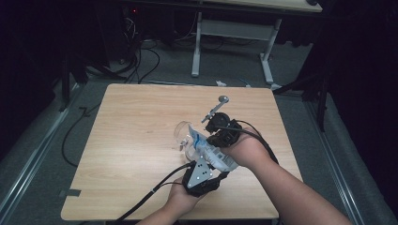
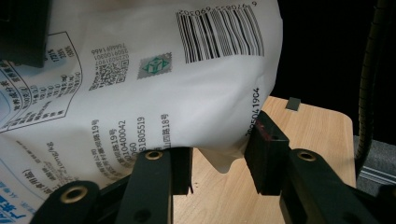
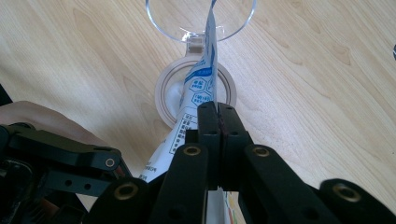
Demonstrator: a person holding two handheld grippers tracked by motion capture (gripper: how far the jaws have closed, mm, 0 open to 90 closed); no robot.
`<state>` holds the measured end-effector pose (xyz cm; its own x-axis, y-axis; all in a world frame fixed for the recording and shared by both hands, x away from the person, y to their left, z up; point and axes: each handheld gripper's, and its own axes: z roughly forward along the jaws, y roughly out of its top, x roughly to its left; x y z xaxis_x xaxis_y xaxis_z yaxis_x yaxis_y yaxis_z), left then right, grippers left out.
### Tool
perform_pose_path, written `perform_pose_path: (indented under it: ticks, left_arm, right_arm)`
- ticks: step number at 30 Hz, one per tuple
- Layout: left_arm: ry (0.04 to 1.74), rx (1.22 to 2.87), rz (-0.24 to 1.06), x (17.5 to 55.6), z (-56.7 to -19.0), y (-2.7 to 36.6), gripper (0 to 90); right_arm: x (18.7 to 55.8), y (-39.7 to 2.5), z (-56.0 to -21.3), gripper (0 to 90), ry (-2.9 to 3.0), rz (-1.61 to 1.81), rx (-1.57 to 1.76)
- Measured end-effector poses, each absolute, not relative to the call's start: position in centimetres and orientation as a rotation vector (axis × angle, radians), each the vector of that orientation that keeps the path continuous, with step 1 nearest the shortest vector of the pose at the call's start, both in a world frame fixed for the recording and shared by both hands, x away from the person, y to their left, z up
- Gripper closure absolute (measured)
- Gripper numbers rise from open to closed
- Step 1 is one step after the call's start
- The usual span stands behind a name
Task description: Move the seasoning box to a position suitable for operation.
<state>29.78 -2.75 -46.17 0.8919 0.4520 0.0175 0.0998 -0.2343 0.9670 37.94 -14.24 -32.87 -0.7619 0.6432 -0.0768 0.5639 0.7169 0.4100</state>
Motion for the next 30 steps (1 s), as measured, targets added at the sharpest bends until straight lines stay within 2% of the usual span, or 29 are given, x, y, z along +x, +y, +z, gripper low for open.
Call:
perform_pose_path:
  ticks: [30]
  left_arm:
    - [0.411,1.788,0.340,29.80,-46.07,-3.08,65.6]
  right_arm:
    - [37.91,-14.50,-32.89,90.0,2.701,0.541,0.970]
